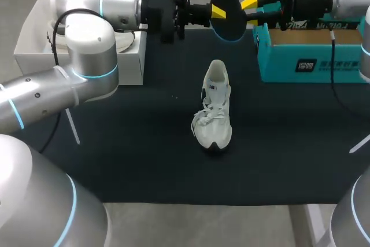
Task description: Take the shoe out of the shoebox, open the shoe tongue, remove and reinsert the insole, then place the shoe into the shoebox
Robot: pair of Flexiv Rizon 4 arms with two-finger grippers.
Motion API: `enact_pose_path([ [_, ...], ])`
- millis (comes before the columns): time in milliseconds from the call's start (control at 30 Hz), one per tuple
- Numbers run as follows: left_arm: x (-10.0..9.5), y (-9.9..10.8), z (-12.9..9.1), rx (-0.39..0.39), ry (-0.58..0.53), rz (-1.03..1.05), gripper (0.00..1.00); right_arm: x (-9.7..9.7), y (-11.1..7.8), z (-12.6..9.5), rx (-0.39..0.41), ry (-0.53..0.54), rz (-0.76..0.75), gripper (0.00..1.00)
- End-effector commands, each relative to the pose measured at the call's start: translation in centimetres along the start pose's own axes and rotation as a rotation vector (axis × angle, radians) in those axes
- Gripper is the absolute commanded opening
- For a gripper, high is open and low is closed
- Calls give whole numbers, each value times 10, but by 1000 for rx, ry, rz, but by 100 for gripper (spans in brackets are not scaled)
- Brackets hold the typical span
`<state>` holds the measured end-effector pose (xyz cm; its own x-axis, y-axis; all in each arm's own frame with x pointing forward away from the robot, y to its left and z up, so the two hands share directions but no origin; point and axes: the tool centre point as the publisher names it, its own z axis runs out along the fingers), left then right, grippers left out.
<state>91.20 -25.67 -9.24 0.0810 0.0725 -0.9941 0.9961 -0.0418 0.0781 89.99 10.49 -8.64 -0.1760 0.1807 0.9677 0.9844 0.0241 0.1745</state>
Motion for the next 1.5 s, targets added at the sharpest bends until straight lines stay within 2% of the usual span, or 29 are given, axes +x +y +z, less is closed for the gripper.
enact_pose_path([
  [33, 1, 0, 9, -14, -28, 4, 0, -5, 4, 8, 20, 5, 8, 39],
  [133, 1, 0, 11, -11, -33, 3, 0, -6, 2, 9, 22, 6, 11, 34],
  [267, 2, 1, 12, -15, -36, 1, 0, -5, 1, 9, 23, 4, 12, 17],
  [333, 2, 2, 12, -15, -36, 0, 0, -5, 0, 9, 23, 4, 13, 0],
  [500, 0, 3, 12, -3, -38, 2, 0, -5, -2, 9, 23, 7, 16, 0],
  [600, -1, 1, 13, 44, -43, 12, 0, -6, -2, 10, 17, 16, 12, 0],
  [633, -2, 0, 13, 57, -37, 7, 38, -6, -3, 10, 11, 16, 2, 0],
  [667, -1, -1, 12, 69, -32, 9, 100, -6, -3, 9, 8, 16, -7, 0],
  [800, 3, -2, 1, 85, 3, 8, 100, -4, -4, 7, 1, 16, -32, 0],
  [1000, 9, -4, -26, 92, 46, -4, 100, -3, -4, 4, -3, 9, -47, 0],
  [1133, 10, -6, -45, 124, 86, 0, 100, -3, -5, 2, 0, 4, -49, 0],
  [1200, 10, -6, -52, 117, 102, 3, 100, -4, -5, 1, 0, 2, -49, 0],
  [1500, 12, -11, -76, 183, 167, -14, 100, 0, -7, 3, 14, -4, -62, 0],
])
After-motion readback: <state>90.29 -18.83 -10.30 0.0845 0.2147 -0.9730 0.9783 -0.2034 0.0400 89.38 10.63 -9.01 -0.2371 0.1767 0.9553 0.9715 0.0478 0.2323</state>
